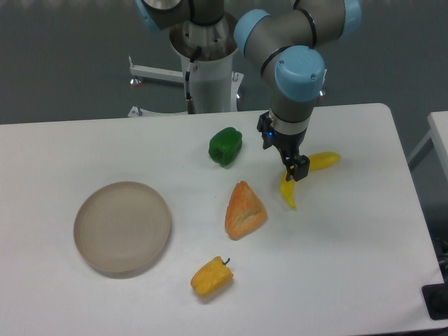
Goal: Pick up the green pepper from the table
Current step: 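Move the gripper from beside the banana over the green pepper and lower it, then close the gripper around the green pepper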
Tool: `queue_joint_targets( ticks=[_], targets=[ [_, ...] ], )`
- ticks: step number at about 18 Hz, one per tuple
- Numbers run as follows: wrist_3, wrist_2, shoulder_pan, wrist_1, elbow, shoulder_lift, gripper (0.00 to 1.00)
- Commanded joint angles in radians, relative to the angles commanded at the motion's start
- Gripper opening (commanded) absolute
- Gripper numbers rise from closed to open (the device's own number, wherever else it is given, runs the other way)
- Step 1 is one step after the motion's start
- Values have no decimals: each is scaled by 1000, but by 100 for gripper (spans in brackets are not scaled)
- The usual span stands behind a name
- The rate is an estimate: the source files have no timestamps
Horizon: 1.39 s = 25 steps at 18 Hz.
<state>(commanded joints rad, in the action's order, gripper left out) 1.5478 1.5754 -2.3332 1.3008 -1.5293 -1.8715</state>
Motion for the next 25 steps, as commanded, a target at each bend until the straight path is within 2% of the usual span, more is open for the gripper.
queue_joint_targets(
  ticks=[6, 7, 8, 10, 12, 14, 16, 20, 25],
  targets=[
    [9, -3, 3, 6, -8, 9, 100],
    [9, -12, 5, 6, -24, 11, 100],
    [8, -23, 5, -8, -60, 20, 100],
    [14, -23, 8, -14, -173, 102, 100],
    [14, -23, 23, -32, -254, 150, 100],
    [17, -22, 50, -57, -297, 150, 100],
    [-6, -15, 83, -57, -345, 167, 100],
    [-101, -21, 94, -77, -353, 143, 100],
    [-155, -14, 91, -149, -385, 124, 100]
  ],
)
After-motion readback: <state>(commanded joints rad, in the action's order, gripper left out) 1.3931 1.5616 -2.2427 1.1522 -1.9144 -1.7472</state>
